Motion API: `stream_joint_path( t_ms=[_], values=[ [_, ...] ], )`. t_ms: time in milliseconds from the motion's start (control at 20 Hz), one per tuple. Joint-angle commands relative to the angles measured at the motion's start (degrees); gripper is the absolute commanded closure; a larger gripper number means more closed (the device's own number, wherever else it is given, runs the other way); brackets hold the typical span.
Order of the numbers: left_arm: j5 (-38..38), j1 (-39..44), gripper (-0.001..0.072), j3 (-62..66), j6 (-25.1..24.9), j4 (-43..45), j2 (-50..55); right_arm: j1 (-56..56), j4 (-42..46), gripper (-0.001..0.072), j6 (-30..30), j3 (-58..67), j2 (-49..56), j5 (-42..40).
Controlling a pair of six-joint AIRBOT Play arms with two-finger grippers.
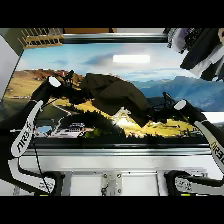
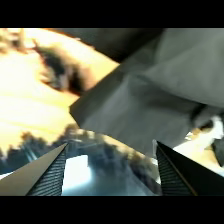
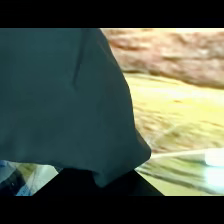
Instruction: Fold the clothes and pants, and hang the long-sleeved shirts on hangers.
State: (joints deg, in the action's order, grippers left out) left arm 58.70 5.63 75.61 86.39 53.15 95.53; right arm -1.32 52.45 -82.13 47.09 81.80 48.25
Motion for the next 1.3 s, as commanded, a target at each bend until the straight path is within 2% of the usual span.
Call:
stream_joint_path(
  t_ms=[0,100,150,300,400,550,650,700,800,900,1050,1150,1250],
  values=[
    [-3.3,0.0,0.0148,0.2,2.0,2.2,3.3,1.1,-0.2,0.0695,-0.2,0.0,0.1,-1.3],
    [-2.2,0.6,0.0137,2.2,-3.9,1.2,5.8,1.1,-0.2,0.0695,-0.2,0.0,0.1,-1.0],
    [-0.5,1.0,0.0014,3.8,-9.0,0.2,7.2,1.1,-0.2,0.0695,-0.2,0.0,0.1,-0.8],
    [2.4,2.1,0.002,8.4,-17.7,0.3,10.2,1.1,-0.2,0.0695,-0.2,0.0,0.1,0.1],
    [2.4,2.8,0.002,10.0,-20.0,0.3,11.6,1.1,-0.2,0.0695,-0.2,0.0,0.1,0.2],
    [2.4,4.0,0.0021,10.5,-20.1,0.9,13.4,1.1,-0.2,0.0694,-0.2,0.0,0.1,0.2],
    [2.7,4.9,0.0052,10.5,-20.0,0.9,14.3,1.1,0.0,0.0694,-0.2,0.0,0.1,0.2],
    [2.6,5.4,0.012,10.5,-19.6,0.9,14.3,1.1,0.0,0.0694,-0.2,0.0,0.1,0.1],
    [2.7,6.3,0.0709,10.6,-19.1,0.8,14.2,1.1,0.9,0.0695,-0.2,0.3,0.0,0.0],
    [2.6,6.0,0.0703,10.6,-17.2,0.9,12.1,1.0,4.0,0.0696,-0.2,2.3,-1.4,0.7],
    [2.8,2.9,0.0703,12.2,-17.1,1.3,2.4,1.0,15.5,0.0697,-0.3,11.8,-7.4,6.6],
    [8.4,0.9,0.0703,16.8,-16.5,1.0,-5.5,1.0,22.7,0.0697,-0.2,22.3,-12.1,14.6],
    [14.2,0.5,0.0702,21.5,-15.4,0.9,-13.6,1.0,26.0,0.0698,-0.2,32.9,-16.6,20.6]
  ],
)
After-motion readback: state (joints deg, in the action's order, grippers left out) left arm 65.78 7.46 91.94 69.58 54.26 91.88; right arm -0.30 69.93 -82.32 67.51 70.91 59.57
